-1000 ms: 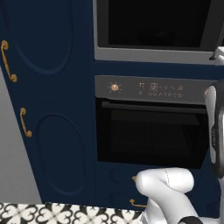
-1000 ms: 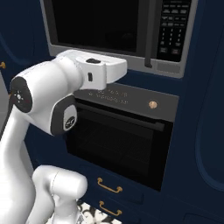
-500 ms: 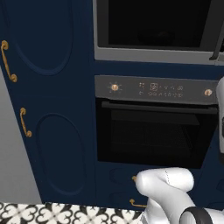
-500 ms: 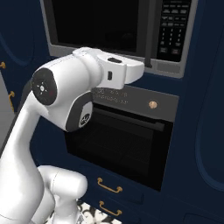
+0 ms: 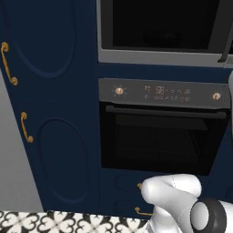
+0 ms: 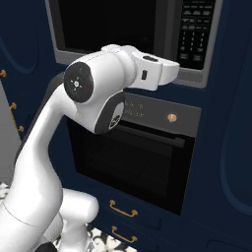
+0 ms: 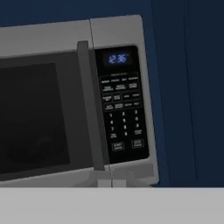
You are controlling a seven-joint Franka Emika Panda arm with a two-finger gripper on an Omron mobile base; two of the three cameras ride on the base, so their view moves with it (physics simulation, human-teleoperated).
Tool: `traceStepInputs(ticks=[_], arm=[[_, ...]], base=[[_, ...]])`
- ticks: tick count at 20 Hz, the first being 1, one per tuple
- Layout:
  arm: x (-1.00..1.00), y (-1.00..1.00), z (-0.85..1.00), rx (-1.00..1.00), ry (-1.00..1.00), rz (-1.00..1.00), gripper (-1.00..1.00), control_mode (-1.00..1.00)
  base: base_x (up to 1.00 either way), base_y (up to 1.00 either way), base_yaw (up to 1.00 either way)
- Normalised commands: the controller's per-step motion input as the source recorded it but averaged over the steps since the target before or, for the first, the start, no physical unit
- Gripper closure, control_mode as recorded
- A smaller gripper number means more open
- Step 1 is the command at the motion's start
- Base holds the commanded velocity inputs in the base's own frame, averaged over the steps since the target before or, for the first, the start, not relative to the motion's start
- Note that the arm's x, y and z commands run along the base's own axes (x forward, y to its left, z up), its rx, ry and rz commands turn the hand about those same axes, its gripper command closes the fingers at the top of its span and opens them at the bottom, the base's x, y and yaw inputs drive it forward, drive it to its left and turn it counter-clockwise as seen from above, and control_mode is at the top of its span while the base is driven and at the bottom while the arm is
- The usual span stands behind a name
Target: Pick the onion from the sink and place it in the bowl. Then pick the bowl and place it in the microwave. Then close the microwave door and press the start button.
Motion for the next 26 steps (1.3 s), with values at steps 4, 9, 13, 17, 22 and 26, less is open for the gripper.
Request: traceStepInputs(ticks=[4,9,13,17,22,26], arm=[[0.43,-0.12,0.04,0.00,-0.14,0.00,1.00,-1.00],[0.39,-0.24,0.00,0.01,-0.03,0.00,1.00,-1.00],[0.17,-0.43,0.00,0.03,0.00,0.01,1.00,-1.00],[0.05,-0.36,0.00,0.03,0.00,0.03,1.00,-1.00],[0.00,-0.16,-0.19,0.07,0.01,0.05,1.00,-1.00],[0.00,-0.01,-0.31,0.08,0.02,0.06,1.00,-1.00]], base=[[0.00,0.00,0.00],[0.00,0.00,0.00],[0.00,0.00,0.00],[0.00,0.00,0.00],[0.00,0.00,0.00],[0.00,0.00,0.00]])
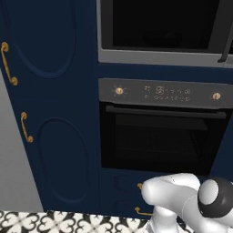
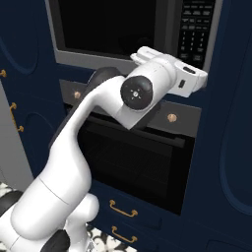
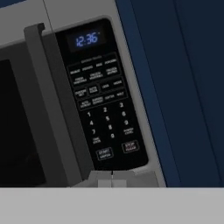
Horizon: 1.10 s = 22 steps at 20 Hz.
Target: Pick the onion from the sink and place it in the bowl. Then pick the bowl and place it in the microwave. Then close the microwave door and press the start button.
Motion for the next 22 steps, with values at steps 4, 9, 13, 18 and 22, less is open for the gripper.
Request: traceStepInputs(ticks=[4,9,13,18,22], arm=[[0.07,0.00,-0.18,0.01,0.00,0.05,1.00,-1.00],[0.32,0.00,0.00,0.00,0.00,0.03,1.00,-1.00],[0.30,0.00,0.00,0.00,0.00,0.03,1.00,-1.00],[0.15,-0.14,0.00,0.01,0.01,0.05,1.00,-1.00],[0.21,-0.14,-0.01,0.01,0.06,0.06,1.00,-1.00]], base=[[0.00,0.00,0.00],[0.00,0.00,0.00],[0.00,0.00,0.00],[0.00,0.00,0.00],[0.00,0.00,0.00]])
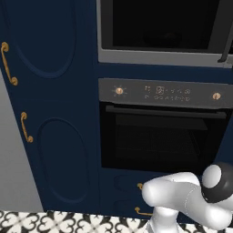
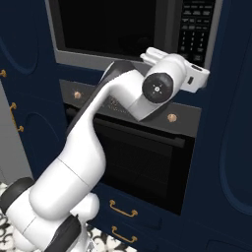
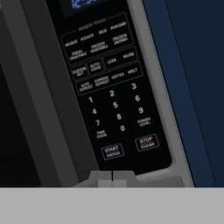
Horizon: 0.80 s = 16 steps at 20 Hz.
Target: Pick the onion from the sink and place it in the bowl. Then pick the bowl and place it in the microwave. Then close the microwave door and press the start button.
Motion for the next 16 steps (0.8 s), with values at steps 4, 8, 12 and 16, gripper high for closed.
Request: traceStepInputs(ticks=[4,8,12,16], arm=[[0.25,-0.01,-0.07,0.00,0.04,0.04,1.00,-1.00],[0.19,-0.08,0.00,0.00,0.00,0.03,1.00,-1.00],[0.22,-0.13,0.00,0.01,0.00,0.02,1.00,-1.00],[0.18,-0.01,0.00,0.00,0.00,0.02,1.00,-1.00]], base=[[0.00,0.00,0.00],[0.00,0.00,0.00],[0.00,0.00,0.00],[0.00,0.00,0.00]])
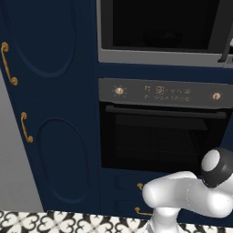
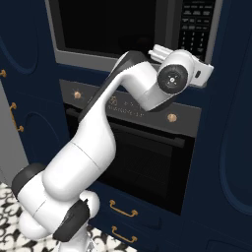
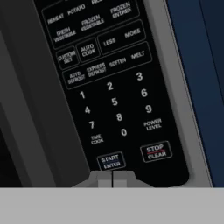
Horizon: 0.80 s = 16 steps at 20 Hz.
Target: Pick the onion from the sink and place it in the bowl. Then pick the bowl and place it in the microwave. Then close the microwave door and press the start button.
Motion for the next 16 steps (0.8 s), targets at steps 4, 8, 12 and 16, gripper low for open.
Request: traceStepInputs(ticks=[4,8,12,16], arm=[[0.15,0.00,-0.01,0.00,0.00,0.00,1.00,-1.00],[0.33,0.00,-0.01,0.00,0.00,0.00,1.00,-1.00],[0.31,0.00,-0.02,0.00,0.00,0.00,1.00,-1.00],[0.60,0.00,-0.16,0.00,0.03,0.00,1.00,-1.00]], base=[[0.00,0.00,0.00],[0.00,0.00,0.00],[0.00,0.00,0.00],[0.00,0.00,0.00]])
